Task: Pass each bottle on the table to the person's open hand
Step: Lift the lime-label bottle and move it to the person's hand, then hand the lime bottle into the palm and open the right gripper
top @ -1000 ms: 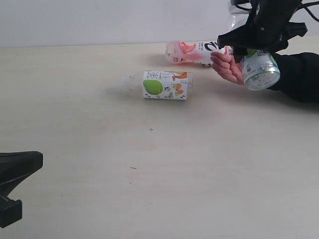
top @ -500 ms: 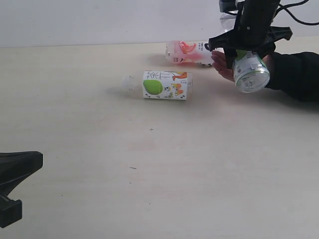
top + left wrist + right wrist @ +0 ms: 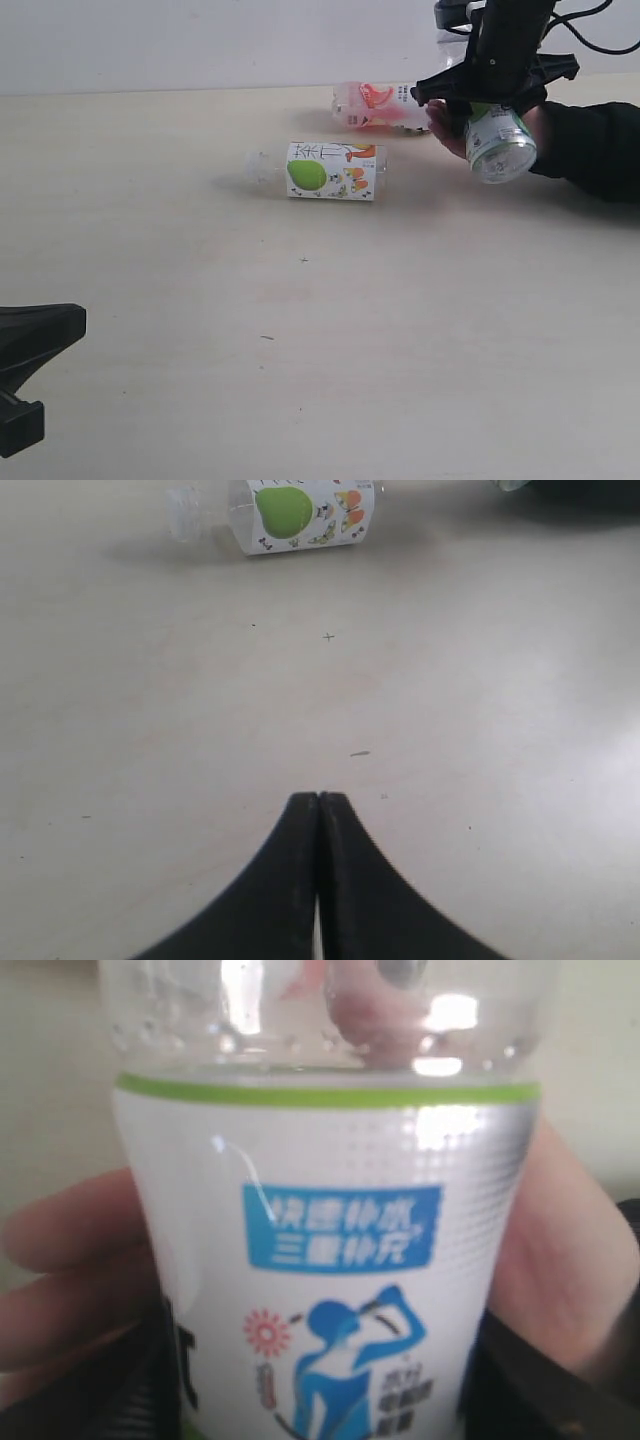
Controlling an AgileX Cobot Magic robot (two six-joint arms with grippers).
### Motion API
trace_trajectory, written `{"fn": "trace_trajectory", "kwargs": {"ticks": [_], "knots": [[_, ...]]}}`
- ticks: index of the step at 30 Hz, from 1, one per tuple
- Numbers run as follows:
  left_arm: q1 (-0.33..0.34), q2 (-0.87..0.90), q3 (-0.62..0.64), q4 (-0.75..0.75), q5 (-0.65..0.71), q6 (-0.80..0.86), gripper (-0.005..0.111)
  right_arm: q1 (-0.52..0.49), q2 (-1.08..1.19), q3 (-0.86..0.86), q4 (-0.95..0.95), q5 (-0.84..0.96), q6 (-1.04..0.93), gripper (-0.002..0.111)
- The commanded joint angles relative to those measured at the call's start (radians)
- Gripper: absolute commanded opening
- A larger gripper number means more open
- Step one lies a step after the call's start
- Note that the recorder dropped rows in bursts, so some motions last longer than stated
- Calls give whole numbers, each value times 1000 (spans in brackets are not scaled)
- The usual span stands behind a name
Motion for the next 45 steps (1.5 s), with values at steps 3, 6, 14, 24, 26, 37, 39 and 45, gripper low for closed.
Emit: {"fn": "trace_trajectory", "kwargs": {"ticks": [3, 6, 14, 24, 26, 37, 39, 45], "knots": [[0, -4, 3, -6, -9, 8, 0, -4, -2, -11, -41, -101, -1, 21], [0, -4, 3, -6, -9, 5, 0, -4, -2, -19, -41, -128, -1, 21], [0, -4, 3, -6, -9, 7, 0, -4, -2, -20, -41, -148, 30, 26], [0, -4, 3, -6, -9, 7, 0, -4, -2, -20, -41, -152, 28, 60], [0, -4, 3, -6, -9, 7, 0, -4, -2, -20, -41, -152, 28, 66], [0, -4, 3, -6, -9, 5, 0, -4, -6, -20, -60, -146, 28, 83], [0, -4, 3, -6, -9, 7, 0, -2, -15, -20, -64, -146, 28, 84], [0, -4, 3, -6, -9, 5, 0, -2, -53, -20, -66, -128, 28, 84]]}}
